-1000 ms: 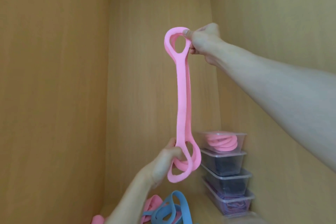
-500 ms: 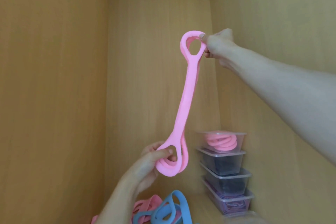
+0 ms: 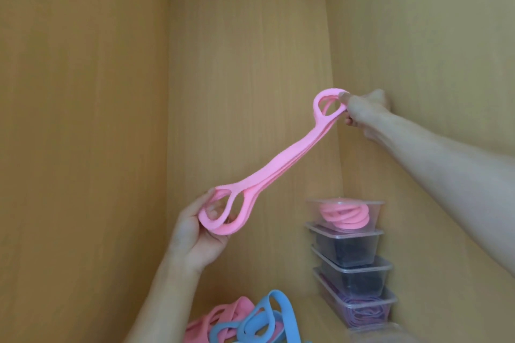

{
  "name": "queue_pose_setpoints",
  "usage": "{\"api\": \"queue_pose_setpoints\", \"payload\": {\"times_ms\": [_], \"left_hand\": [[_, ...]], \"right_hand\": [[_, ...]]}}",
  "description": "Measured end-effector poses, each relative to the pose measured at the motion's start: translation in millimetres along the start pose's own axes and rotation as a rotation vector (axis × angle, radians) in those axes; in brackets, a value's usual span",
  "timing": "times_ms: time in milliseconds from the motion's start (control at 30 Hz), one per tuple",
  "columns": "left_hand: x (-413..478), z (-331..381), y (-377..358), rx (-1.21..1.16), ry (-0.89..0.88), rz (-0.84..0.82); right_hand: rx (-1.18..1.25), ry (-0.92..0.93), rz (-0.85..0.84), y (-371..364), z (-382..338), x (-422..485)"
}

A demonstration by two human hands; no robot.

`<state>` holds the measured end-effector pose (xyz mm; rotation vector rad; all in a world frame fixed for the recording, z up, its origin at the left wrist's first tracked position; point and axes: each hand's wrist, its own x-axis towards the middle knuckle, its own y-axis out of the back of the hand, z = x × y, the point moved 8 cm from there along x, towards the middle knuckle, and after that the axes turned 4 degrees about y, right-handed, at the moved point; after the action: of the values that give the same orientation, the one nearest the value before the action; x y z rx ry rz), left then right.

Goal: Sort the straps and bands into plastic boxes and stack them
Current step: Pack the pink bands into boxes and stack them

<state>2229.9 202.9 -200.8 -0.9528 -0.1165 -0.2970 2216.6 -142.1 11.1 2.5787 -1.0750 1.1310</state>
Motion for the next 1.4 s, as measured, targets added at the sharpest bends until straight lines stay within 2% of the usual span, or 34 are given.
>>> {"api": "queue_pose_setpoints", "payload": {"times_ms": [200, 467, 567, 733, 833, 1100, 1233, 1400], "left_hand": [[5.8, 8.0, 3.0, -0.037, 0.038, 0.065], [2.7, -1.0, 19.1, 0.16, 0.104, 0.26], [1.3, -6.3, 11.8, 0.127, 0.148, 0.219], [2.5, -10.6, -9.0, 0.006, 0.194, 0.012], [0.8, -12.3, -16.8, 0.059, 0.177, -0.05], [7.7, -24.7, -12.1, 0.406, 0.105, 0.027], [8.2, -31.7, -11.7, 0.536, 0.082, 0.047], [7.8, -34.1, -6.2, 0.569, 0.033, 0.093]], "right_hand": [[-0.016, -0.001, -0.051, -1.2, 11.7, -18.0], [-0.154, 0.084, -0.2, -31.0, 11.8, -62.2], [-0.172, 0.097, -0.278, -51.7, 14.7, -91.1], [-0.191, 0.057, -0.365, -79.1, 38.8, -139.3], [-0.205, 0.048, -0.378, -87.9, 57.3, -165.3], [-0.124, 0.179, -0.358, -91.8, 62.3, -218.6], [-0.022, 0.173, -0.382, -93.8, 66.3, -230.3], [-0.046, 0.226, -0.578, -106.4, 78.8, -243.6]]}}
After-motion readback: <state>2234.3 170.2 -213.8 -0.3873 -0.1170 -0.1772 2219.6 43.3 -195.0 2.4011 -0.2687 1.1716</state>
